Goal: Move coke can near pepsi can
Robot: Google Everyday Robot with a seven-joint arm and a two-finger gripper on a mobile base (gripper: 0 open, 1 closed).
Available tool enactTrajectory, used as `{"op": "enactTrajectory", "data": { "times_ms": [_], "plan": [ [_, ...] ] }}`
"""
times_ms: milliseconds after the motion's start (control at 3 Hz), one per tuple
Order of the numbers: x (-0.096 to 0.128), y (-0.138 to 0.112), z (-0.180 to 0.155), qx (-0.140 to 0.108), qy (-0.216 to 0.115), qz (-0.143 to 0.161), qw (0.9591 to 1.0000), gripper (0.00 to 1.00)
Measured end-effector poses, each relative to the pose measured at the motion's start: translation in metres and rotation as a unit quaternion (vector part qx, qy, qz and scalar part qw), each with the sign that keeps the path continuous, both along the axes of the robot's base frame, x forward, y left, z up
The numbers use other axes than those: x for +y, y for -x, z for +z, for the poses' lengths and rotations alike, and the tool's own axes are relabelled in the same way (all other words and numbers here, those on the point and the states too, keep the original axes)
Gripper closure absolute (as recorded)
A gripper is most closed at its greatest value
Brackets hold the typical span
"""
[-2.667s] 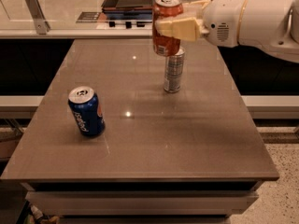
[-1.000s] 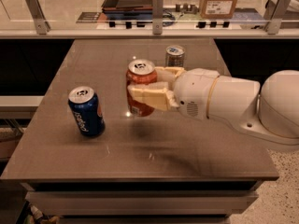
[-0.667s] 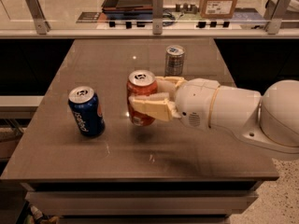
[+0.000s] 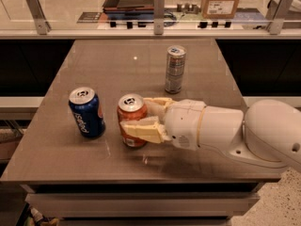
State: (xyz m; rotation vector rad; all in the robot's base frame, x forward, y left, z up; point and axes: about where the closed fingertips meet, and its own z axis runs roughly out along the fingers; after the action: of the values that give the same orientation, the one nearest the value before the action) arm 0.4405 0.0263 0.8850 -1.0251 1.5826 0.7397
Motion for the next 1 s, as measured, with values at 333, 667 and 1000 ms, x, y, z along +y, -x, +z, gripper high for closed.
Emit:
{"op": "enactTrajectory", "data": {
  "times_ms": [333,667,1000],
  "plan": [
    [0.0001,0.0,-0.0002,0.0,0.0,0.0,1.0,1.0],
    [0.0022,0.0008,0.0005,-0.001,0.001,0.002,1.0,0.82],
    [0.0042,0.0016,0.0011,-0.002,0.003,0.004,1.0,0.59]
  ]
}}
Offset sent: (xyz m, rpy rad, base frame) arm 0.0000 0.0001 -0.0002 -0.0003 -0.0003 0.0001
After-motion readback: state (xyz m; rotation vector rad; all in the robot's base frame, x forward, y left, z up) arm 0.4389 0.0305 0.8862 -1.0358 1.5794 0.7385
